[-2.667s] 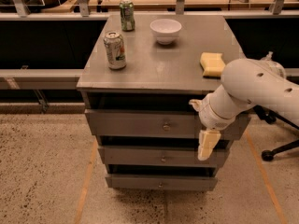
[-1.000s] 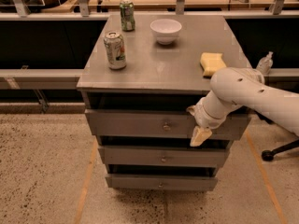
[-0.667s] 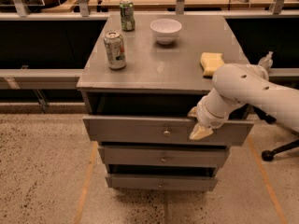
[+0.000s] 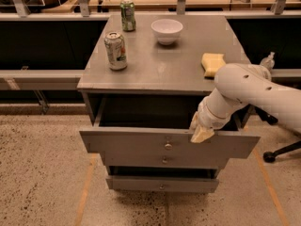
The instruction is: Open top drawer
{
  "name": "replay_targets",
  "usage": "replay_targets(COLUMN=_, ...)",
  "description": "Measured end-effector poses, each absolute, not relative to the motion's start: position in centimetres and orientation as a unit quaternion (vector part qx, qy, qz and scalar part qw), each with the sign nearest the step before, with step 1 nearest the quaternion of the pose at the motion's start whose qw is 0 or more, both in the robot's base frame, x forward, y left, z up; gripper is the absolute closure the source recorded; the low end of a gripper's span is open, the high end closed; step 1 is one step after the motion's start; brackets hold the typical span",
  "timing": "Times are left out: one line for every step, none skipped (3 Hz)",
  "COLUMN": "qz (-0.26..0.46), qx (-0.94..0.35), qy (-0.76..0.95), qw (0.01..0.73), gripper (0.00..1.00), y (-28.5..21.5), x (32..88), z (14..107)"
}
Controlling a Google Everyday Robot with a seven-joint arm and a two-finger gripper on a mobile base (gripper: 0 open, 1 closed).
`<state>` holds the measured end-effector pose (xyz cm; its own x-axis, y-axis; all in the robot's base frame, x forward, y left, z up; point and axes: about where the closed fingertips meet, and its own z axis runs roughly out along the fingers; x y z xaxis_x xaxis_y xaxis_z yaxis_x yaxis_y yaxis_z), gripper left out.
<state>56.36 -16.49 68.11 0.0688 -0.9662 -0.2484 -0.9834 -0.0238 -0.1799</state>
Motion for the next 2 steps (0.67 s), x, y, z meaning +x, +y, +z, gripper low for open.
replay_targets(qz=0.03, qx=-0.713, qy=0.683, qw=0.152, gripper=0.54, y=-16.5, x=56.2, z=68.2)
replay_targets(qz=0.065, qx=-0.679, qy=0.717, qw=0.144, gripper=0.31, y=-15.6, x=53.5, z=70.2)
